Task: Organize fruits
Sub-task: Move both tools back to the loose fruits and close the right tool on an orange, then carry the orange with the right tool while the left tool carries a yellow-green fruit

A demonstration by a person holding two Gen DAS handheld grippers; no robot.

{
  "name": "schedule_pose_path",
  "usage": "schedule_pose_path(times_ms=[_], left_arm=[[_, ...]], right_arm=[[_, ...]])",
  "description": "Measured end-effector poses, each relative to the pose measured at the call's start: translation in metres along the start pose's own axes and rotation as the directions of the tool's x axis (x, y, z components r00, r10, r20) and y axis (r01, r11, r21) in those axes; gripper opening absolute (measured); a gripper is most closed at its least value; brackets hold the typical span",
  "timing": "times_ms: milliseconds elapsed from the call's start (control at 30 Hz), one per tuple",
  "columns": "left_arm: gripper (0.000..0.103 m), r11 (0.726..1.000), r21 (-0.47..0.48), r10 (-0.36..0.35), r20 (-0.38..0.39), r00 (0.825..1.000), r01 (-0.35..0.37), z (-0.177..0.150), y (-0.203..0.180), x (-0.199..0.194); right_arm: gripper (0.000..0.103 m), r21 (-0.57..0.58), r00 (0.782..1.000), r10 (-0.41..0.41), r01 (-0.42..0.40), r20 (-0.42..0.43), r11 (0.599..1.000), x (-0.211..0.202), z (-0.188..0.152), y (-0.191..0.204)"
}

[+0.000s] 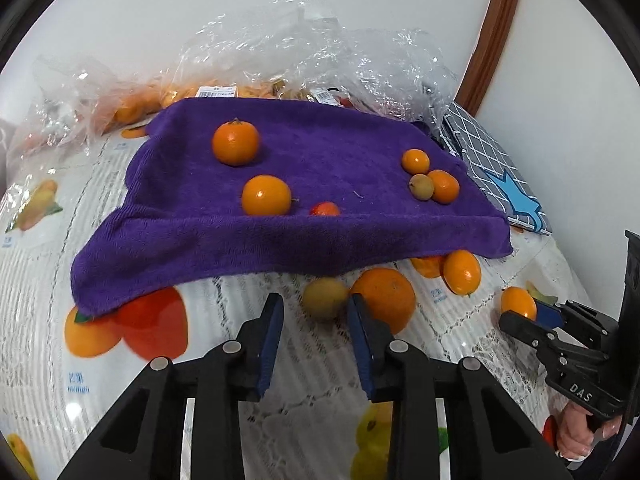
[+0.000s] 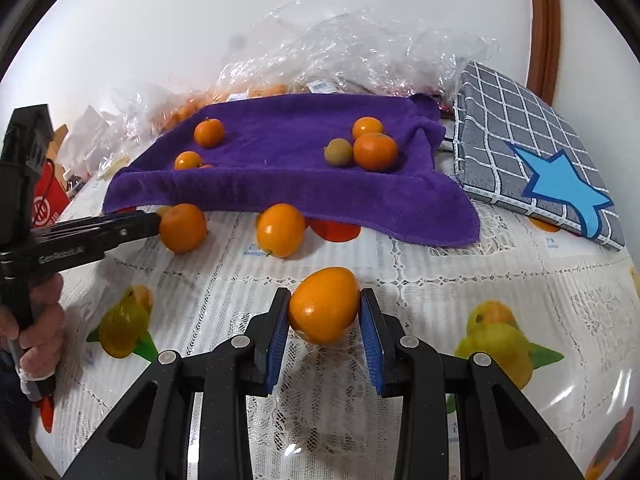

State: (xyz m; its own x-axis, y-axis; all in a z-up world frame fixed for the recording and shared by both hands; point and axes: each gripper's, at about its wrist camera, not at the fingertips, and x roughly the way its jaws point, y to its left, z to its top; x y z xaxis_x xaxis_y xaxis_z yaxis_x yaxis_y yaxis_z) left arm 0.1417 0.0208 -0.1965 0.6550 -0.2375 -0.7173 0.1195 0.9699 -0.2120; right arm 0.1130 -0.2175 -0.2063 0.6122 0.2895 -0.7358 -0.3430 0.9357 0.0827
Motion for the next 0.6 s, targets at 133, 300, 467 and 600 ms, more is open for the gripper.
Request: schedule_pose_path(times_ms=[133,300,467,600], left_arm=[[0.026,1.0,-0.014,-0.007,-0.012,1.0,0.006,0.005,0.001,0.007],[0.024,1.0,-0.007,-0.013,-0.028,1.0,0.013,0.005,-0.001,0.011],[0.024,0.998,-0.042,-0.046,0.034,0.998,0.047,0.003,0.006,-0.001],[0.024,0.996,-0.065,-0.052,0.078,0.996,0.057,-0.001,0.005,-0.01]], right_arm=[[0.034,0.005,1.0,0.016,-0.016,-0.004,1.0,0.001,0.0,0.0],[0.034,0.028,1.0,0.022,-0.022,-0.009,0.999,0.003,0.0,-0.004],[0.034,0.054,0.999,0.033,-0.033,-0.004,0.998,0.004,0.001,-0.008],[0.034,0.063,1.0,0.03,-0.031,0.008,0.998,0.001,0.0,-0.008]])
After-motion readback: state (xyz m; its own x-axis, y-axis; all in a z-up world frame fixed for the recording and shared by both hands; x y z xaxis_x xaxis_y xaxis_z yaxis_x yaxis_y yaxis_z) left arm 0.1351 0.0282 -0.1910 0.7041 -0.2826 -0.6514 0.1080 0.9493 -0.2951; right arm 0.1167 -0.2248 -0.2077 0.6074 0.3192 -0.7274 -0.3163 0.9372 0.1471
